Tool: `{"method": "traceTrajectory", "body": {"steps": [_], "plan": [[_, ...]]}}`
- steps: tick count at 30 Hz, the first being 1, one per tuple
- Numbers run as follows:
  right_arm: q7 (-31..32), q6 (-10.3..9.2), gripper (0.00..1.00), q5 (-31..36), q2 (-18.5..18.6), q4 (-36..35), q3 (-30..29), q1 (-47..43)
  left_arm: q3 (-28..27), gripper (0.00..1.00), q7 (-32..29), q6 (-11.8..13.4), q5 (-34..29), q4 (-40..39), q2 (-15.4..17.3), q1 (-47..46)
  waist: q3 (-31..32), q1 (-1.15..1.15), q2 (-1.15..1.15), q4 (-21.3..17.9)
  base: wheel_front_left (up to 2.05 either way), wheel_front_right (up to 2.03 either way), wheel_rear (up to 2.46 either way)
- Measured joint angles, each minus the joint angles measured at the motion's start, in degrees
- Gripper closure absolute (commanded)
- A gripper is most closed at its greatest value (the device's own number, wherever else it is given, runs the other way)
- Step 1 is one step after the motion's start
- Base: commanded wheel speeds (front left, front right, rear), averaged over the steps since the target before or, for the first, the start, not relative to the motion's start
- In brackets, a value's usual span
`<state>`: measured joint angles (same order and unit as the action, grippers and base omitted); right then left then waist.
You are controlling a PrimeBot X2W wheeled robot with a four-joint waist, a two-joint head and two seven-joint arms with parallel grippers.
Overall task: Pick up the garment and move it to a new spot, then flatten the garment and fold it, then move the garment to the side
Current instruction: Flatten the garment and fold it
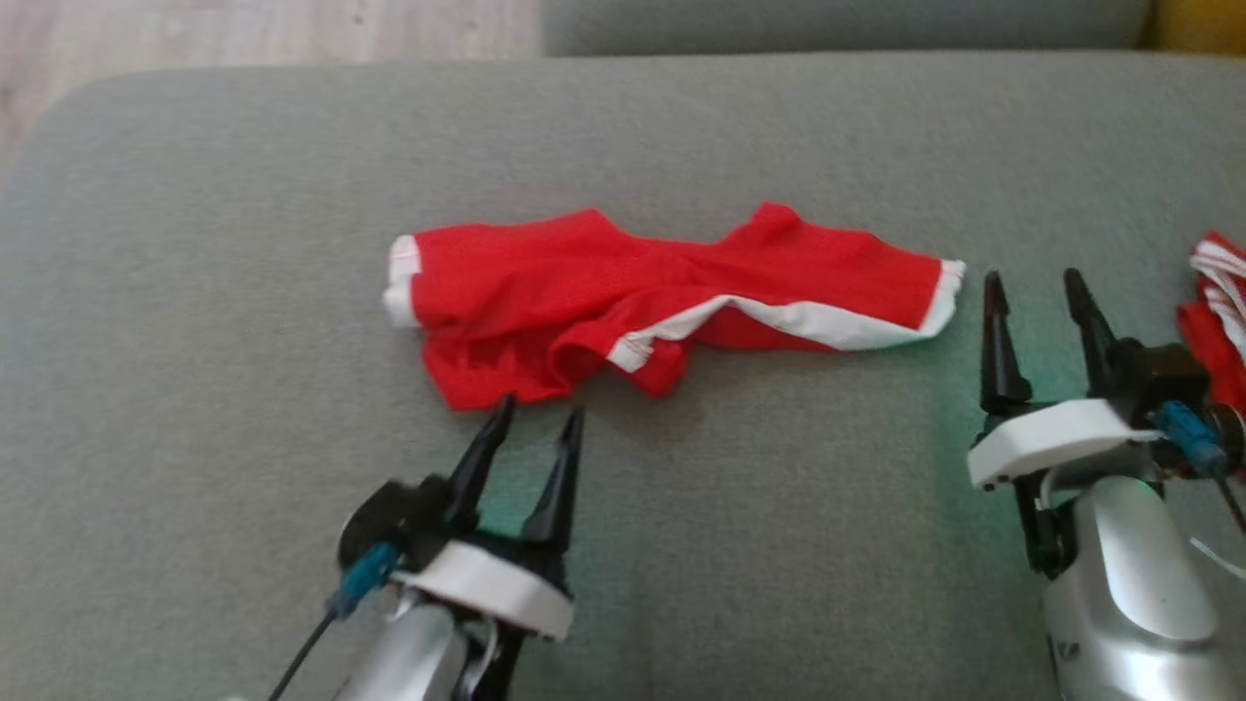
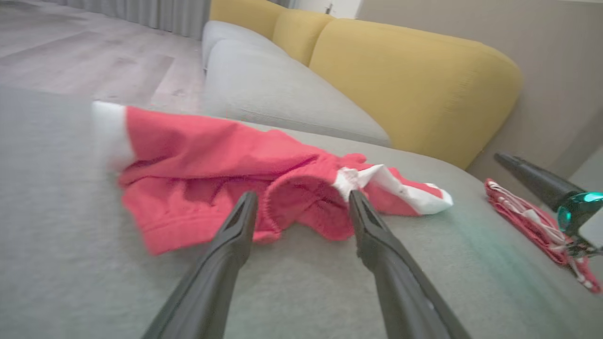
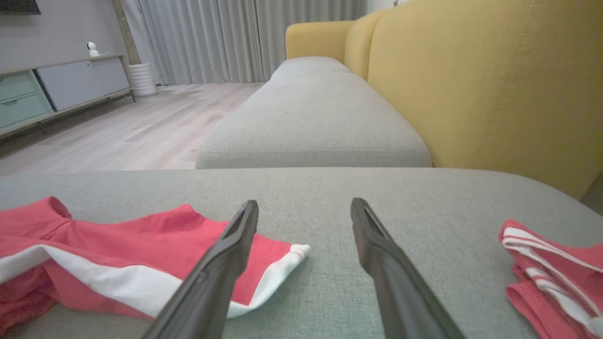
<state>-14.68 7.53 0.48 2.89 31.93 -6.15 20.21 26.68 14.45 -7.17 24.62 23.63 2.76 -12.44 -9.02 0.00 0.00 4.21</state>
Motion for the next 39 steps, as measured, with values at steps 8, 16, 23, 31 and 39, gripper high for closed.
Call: {"method": "traceTrajectory", "body": {"steps": [8, 16, 23, 31, 39], "plan": [[0.0, 0.0, 0.0, -1.7, 0.0, -1.0, 2.5, 0.3, 3.8, 0.0, 0.0, -0.4, 5.8, 3.2, -0.1, -4.4, -3.5, -0.01, 0.0, -5.5, 0.0, 0.0, 0.0], [0.0, 0.0, 0.0, -2.5, 0.0, -1.3, 3.2, 0.3, 3.2, 0.0, 0.0, -0.4, 7.3, 3.2, -0.1, -5.1, -5.7, 0.0, 0.0, -9.3, 0.0, 0.0, 0.0], [0.0, 0.0, 0.0, -2.5, 0.0, -1.1, 3.3, 0.3, 0.7, 1.0, 0.0, -0.4, 6.9, 1.1, 0.0, -5.8, -5.7, -0.01, 0.0, -9.8, 0.0, 0.0, 0.0], [0.0, 0.0, 0.0, -2.7, 0.0, 0.7, 2.1, -2.6, 0.9, 1.0, 0.0, -0.4, 5.2, 0.0, -0.1, -2.7, -1.8, 0.01, 0.0, -6.8, 0.0, 0.0, 0.0], [0.0, 0.0, 0.0, -5.6, -0.1, 2.4, 2.9, -6.1, -0.8, 1.0, 0.0, -0.4, 3.2, -0.9, 3.7, 1.1, 3.7, 0.01, 0.0, -2.6, 0.0, 0.0, 0.0]]}}
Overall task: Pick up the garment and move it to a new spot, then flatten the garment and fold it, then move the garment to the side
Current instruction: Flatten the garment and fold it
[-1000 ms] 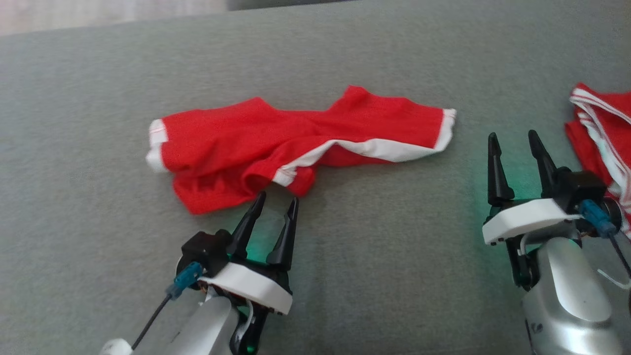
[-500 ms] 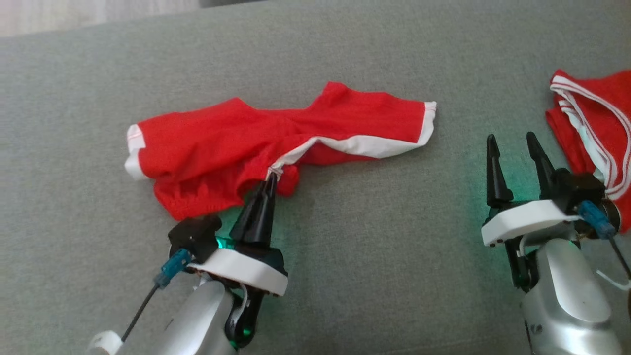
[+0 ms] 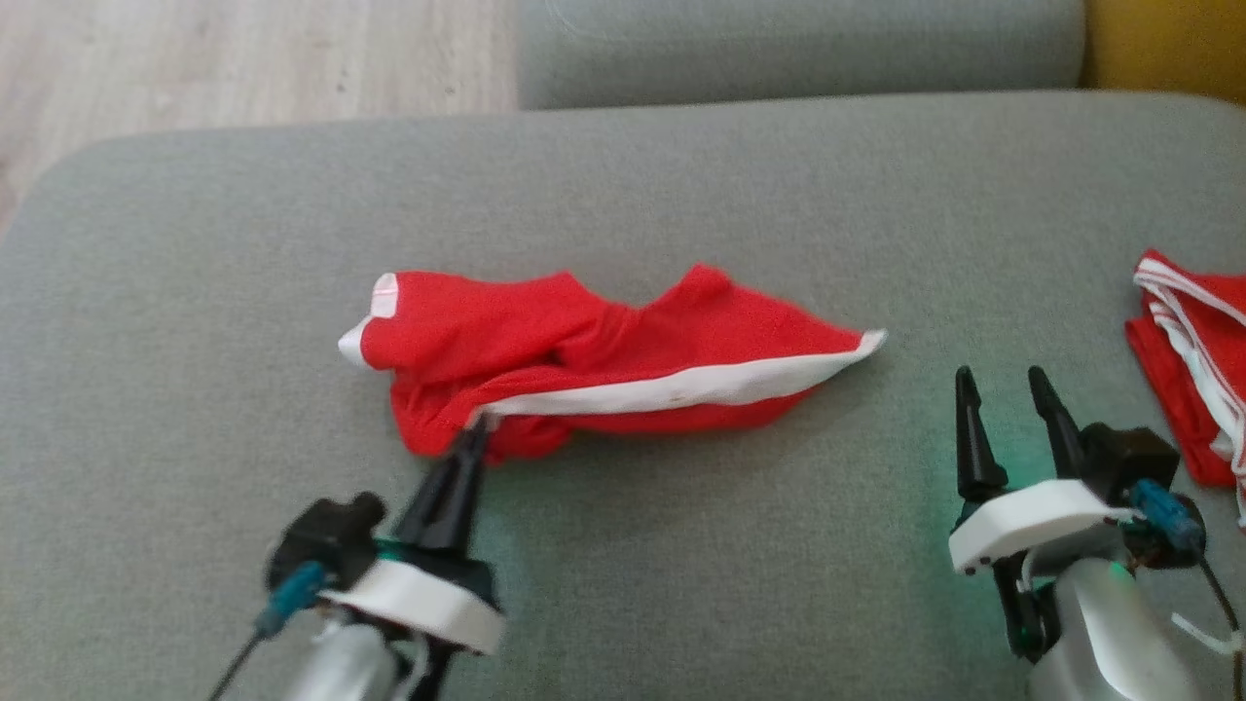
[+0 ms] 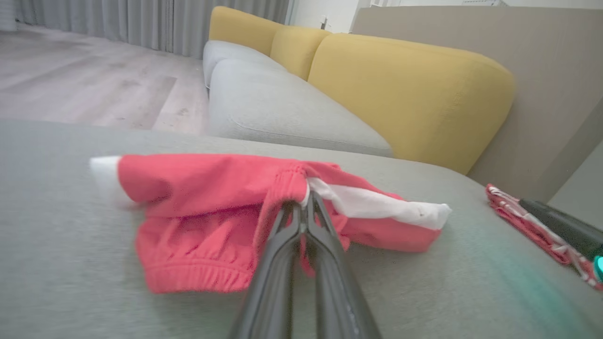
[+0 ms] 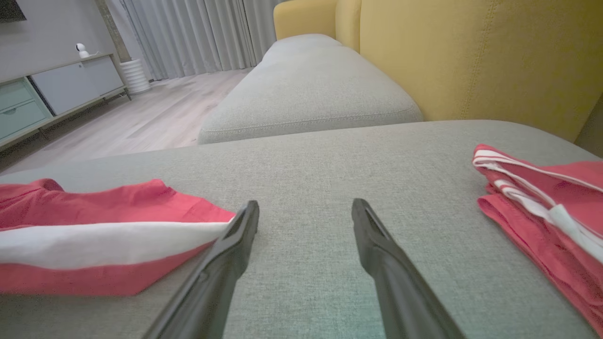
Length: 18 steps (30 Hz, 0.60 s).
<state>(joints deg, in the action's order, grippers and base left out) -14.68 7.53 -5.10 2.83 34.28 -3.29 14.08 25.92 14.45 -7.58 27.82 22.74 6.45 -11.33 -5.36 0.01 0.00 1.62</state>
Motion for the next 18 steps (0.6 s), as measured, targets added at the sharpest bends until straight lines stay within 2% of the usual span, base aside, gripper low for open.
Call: {"method": "traceTrajectory", "body": {"steps": [2, 5, 6, 8, 9, 10, 11, 14, 18], "plan": [[0.0, 0.0, 0.0, -0.6, 0.0, 0.0, 0.6, -0.8, -0.1, 1.0, 0.0, 0.0, -0.8, 0.5, 3.8, 0.0, 1.5, 0.0, 0.0, 0.8, 0.0, 0.0, 0.0], [0.0, 0.0, 0.0, -1.1, 0.0, 0.0, 1.2, -1.2, -0.4, 1.0, 0.0, 0.0, -1.3, 2.5, 6.4, -0.1, 2.1, 0.0, 0.0, 0.8, 0.0, 0.0, 0.0], [0.0, 0.0, 0.0, -1.3, -0.1, 0.0, 1.4, -1.3, -0.5, 0.91, 0.0, 0.0, -1.3, 3.4, 7.0, -0.1, 2.1, 0.0, 0.0, 0.5, 0.0, 0.0, 0.0], [0.0, 0.0, 0.0, -1.7, -0.1, 0.0, 1.5, -1.7, -1.9, 0.3, 0.0, 0.0, -1.3, 5.0, 7.4, -0.3, 1.9, -0.01, 0.0, -0.1, 0.0, 0.0, 0.0], [0.0, 0.0, 0.0, -1.8, -0.1, 0.1, 1.7, -1.9, -2.4, 0.27, 0.0, 0.0, -1.3, 5.7, 7.5, -0.5, 1.8, -0.01, 0.0, -0.4, 0.0, 0.0, 0.0], [0.0, 0.0, 0.0, -2.1, -0.1, 0.1, 1.9, -1.8, -3.3, 0.2, 0.0, 0.0, -1.4, 6.4, 7.4, -0.6, 1.7, -0.01, 0.0, -0.7, 0.0, 0.0, 0.0], [0.0, 0.0, 0.0, -2.1, -0.1, 0.1, 2.2, -1.8, -4.2, 0.0, 0.0, 0.0, -1.6, 6.9, 7.3, -0.8, 1.7, -0.01, 0.0, -1.0, 0.0, 0.0, 0.0], [0.0, 0.0, 0.0, -2.6, -0.1, -0.4, 2.6, -1.8, -7.3, 0.0, 0.0, 0.0, -2.1, 7.8, 6.3, -1.2, 1.4, -0.01, 0.0, -2.0, 0.0, 0.0, 0.0], [0.0, 0.0, 0.0, -3.0, -0.1, -2.1, 2.7, -1.8, -11.2, 0.0, 0.0, 0.0, -4.6, 7.5, 3.1, -0.8, 1.2, -0.01, 0.0, -2.9, 0.0, 0.0, 0.0]]}}
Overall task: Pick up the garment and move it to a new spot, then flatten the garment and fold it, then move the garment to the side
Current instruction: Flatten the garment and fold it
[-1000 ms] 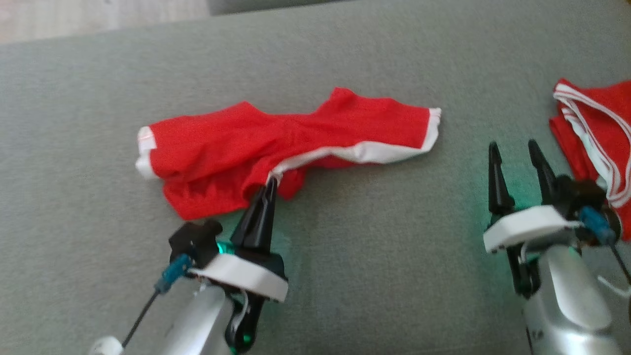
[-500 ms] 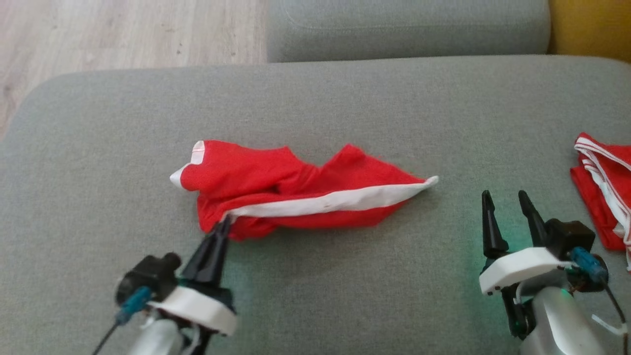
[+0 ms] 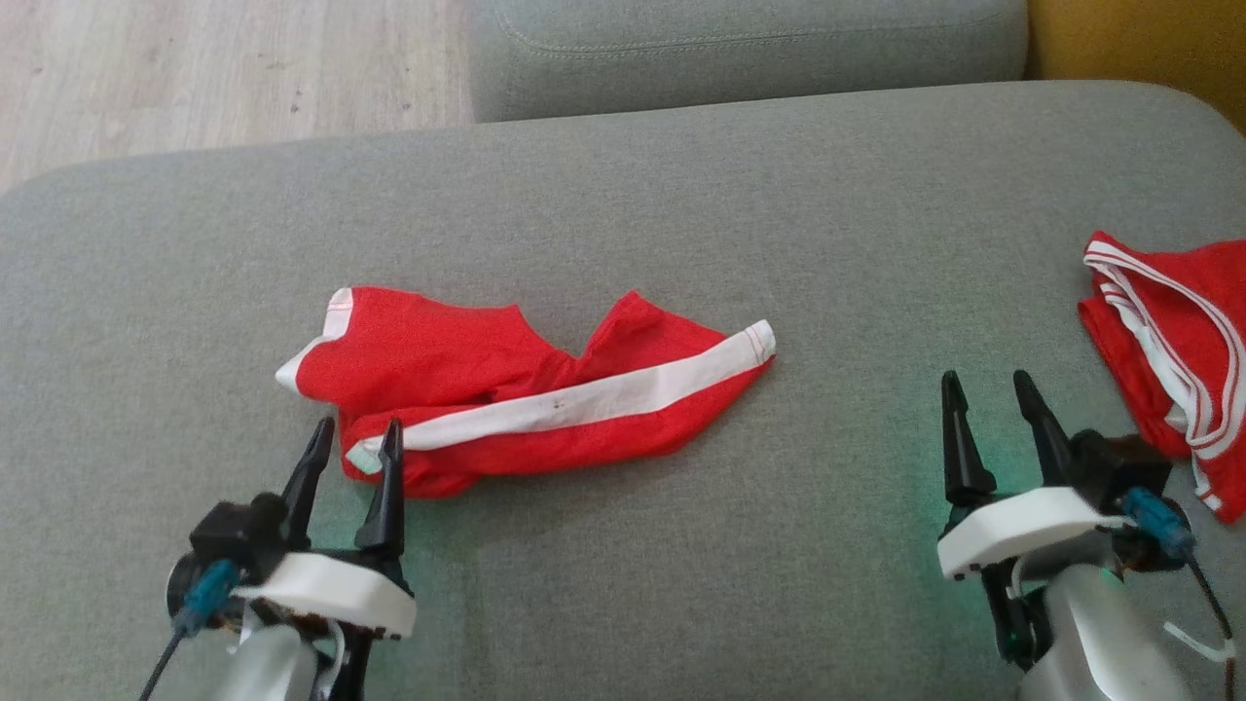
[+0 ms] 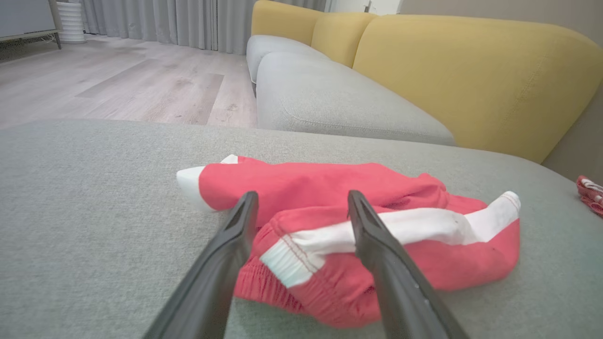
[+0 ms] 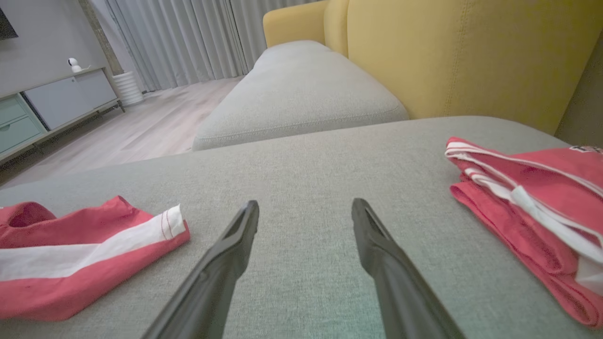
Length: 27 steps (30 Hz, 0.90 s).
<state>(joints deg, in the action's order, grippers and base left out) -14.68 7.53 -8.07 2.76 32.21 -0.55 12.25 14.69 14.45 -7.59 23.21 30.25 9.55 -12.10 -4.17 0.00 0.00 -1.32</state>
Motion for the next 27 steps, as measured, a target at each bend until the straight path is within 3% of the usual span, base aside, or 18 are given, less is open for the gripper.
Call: {"method": "traceTrajectory", "body": {"steps": [12, 20, 27], "plan": [[0.0, 0.0, 0.0, 2.6, 0.0, -6.4, 2.1, -3.3, -11.2, 0.0, 0.0, 0.1, -8.2, -5.9, -6.3, 8.8, 2.8, 0.01, 0.0, 0.1, 0.0, 0.0, 0.0], [0.0, 0.0, 0.0, 3.5, 0.0, -5.7, 3.2, -4.7, -13.0, 0.0, 0.0, 0.1, -9.6, -6.4, -6.8, 10.5, 3.3, 0.0, 0.0, 0.5, 0.0, 0.0, 0.0], [0.0, 0.0, 0.0, 3.5, 0.0, -5.2, 3.4, -4.7, -8.8, 0.0, 0.0, 0.0, -3.1, -6.8, -6.7, 10.4, 2.1, 0.0, 0.0, 0.7, 0.0, 0.0, 0.0]]}}
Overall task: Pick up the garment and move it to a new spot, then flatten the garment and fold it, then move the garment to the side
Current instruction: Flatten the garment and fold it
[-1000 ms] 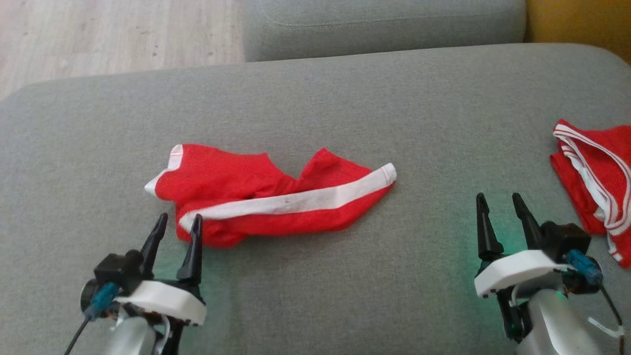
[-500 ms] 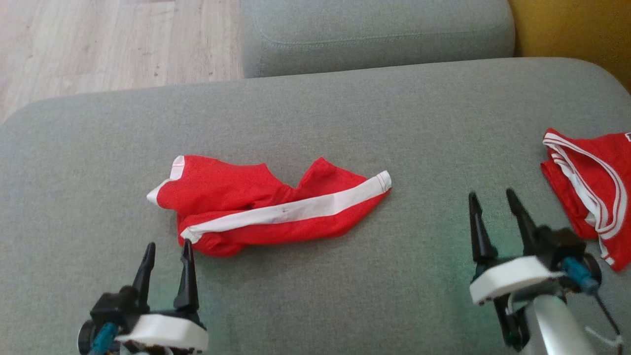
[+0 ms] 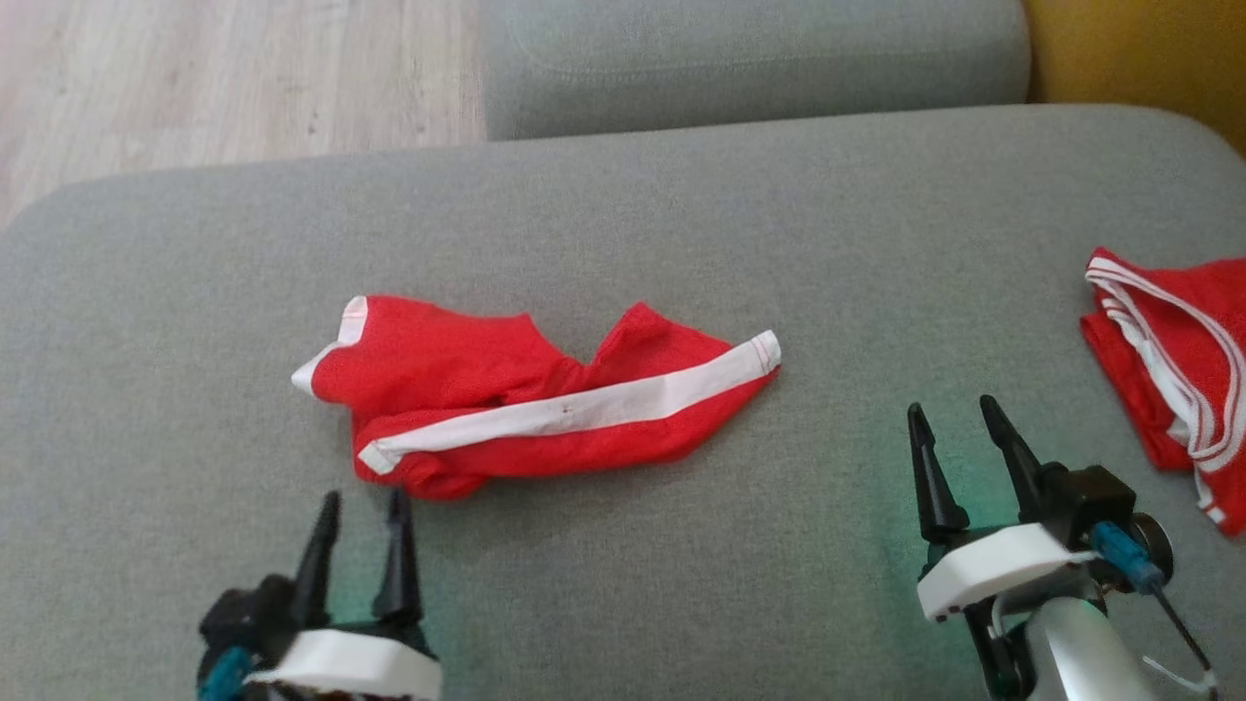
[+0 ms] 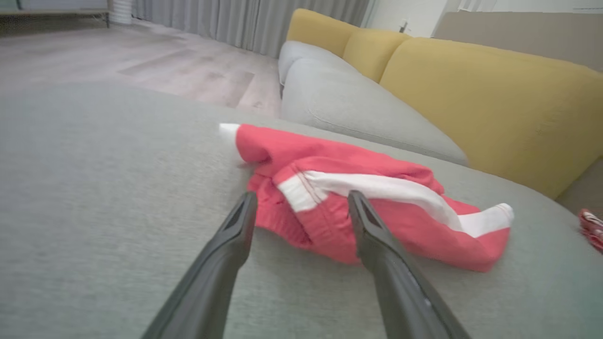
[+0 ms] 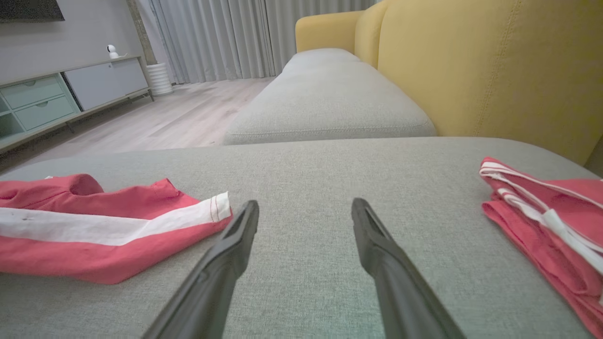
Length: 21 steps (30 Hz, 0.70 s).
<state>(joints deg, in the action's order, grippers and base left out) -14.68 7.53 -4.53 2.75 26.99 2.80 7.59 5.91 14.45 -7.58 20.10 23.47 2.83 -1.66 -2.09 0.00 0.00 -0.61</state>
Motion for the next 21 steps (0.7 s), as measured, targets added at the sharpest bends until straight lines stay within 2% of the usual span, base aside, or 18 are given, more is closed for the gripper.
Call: {"method": "traceTrajectory", "body": {"steps": [4, 8, 21], "plan": [[0.0, 0.0, 0.0, 0.0, 0.0, 0.5, 0.1, 0.2, 3.7, 0.0, 0.0, 0.0, 3.6, 0.0, -0.1, -1.1, -1.7, -0.01, 0.0, 0.1, 0.0, 0.0, 0.0], [0.0, 0.0, 0.0, 0.1, 0.0, 0.5, 0.0, 0.7, 5.1, 0.0, 0.0, 0.0, 6.4, -0.2, -0.1, -3.0, -3.6, -0.01, 0.0, 0.3, 0.0, 0.0, 0.0], [0.0, 0.0, 0.0, 0.6, 0.0, 0.4, 0.0, 3.4, 6.5, 0.0, 0.0, 0.0, 11.9, 1.2, 0.2, -6.3, -7.4, -0.01, 0.0, 1.0, 0.0, 0.0, 0.0]]}}
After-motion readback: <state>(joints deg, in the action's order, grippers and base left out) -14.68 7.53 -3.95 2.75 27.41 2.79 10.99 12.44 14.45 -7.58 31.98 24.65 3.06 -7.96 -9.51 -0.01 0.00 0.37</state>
